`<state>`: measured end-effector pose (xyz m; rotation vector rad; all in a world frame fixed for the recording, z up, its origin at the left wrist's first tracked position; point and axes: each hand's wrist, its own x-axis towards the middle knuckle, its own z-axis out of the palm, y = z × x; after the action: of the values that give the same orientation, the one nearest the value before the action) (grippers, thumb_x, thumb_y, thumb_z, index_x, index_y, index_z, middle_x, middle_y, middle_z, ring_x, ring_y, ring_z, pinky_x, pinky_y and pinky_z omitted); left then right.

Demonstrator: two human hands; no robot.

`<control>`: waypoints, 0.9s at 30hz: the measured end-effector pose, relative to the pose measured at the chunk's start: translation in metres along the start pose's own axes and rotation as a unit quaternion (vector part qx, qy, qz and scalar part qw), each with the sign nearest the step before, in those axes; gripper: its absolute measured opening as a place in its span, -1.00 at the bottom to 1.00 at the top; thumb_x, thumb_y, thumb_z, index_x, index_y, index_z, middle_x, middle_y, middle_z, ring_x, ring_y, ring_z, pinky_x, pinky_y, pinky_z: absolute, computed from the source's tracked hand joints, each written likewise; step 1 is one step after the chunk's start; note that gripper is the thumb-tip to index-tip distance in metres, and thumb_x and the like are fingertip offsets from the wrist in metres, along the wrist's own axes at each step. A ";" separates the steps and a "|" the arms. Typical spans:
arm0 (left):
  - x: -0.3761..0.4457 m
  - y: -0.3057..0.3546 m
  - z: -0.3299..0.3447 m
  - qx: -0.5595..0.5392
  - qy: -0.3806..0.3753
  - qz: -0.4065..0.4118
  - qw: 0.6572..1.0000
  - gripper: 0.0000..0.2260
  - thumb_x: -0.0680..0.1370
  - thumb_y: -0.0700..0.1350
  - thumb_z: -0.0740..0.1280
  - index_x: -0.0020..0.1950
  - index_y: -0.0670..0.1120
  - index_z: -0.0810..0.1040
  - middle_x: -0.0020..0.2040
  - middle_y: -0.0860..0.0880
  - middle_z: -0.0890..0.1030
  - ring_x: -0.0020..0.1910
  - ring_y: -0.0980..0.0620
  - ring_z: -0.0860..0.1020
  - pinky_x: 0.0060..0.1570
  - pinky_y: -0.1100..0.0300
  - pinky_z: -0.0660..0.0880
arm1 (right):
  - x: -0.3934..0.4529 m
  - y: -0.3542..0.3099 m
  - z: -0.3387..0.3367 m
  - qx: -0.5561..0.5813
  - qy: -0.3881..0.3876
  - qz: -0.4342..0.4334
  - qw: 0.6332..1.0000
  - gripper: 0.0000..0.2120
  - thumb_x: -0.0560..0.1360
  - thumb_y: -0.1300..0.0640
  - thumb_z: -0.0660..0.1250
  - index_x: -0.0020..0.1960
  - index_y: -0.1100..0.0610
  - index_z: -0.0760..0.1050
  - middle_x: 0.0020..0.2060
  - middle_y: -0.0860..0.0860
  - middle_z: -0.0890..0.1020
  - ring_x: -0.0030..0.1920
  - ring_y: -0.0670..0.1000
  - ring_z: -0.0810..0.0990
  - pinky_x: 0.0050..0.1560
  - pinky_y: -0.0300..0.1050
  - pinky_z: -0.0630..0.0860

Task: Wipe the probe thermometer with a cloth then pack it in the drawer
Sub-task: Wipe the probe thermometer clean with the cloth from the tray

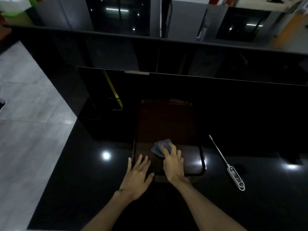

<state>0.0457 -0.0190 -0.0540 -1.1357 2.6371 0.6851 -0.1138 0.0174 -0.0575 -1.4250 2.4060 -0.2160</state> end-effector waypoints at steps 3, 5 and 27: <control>0.007 0.020 0.000 0.007 0.006 0.014 1.000 -0.41 0.62 0.19 -0.08 0.58 -0.07 0.06 0.60 0.01 0.03 0.57 0.03 -0.17 0.45 -0.06 -0.37 | -0.009 0.033 -0.016 0.020 0.031 0.013 0.999 -0.32 0.51 0.36 0.22 0.52 -0.06 0.12 0.50 0.05 0.10 0.33 0.15 0.23 0.30 0.14 0.33; 0.015 0.039 0.002 0.005 0.013 0.028 1.000 -0.39 0.59 0.20 -0.09 0.58 -0.07 0.08 0.60 0.01 0.03 0.57 0.03 -0.16 0.43 -0.03 -0.38 | -0.016 0.061 -0.030 0.030 0.069 0.012 0.997 -0.33 0.47 0.38 0.24 0.51 -0.01 0.19 0.49 0.10 0.17 0.31 0.19 0.28 0.28 0.17 0.36; 0.145 0.317 0.065 -0.166 0.075 -0.204 0.962 -0.65 0.56 0.18 0.23 0.03 -0.07 0.59 0.08 -0.08 0.61 0.11 -0.12 0.57 -0.13 0.11 0.42 | -0.037 0.332 -0.099 0.085 0.090 -0.007 0.992 -0.42 0.46 0.37 0.28 0.43 0.02 0.34 0.43 0.07 0.30 0.26 0.14 0.36 0.23 0.09 0.45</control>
<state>-0.2849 0.1103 -0.0532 -1.8217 2.3316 1.0071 -0.4062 0.2075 -0.0557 -1.3994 2.4489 -0.5610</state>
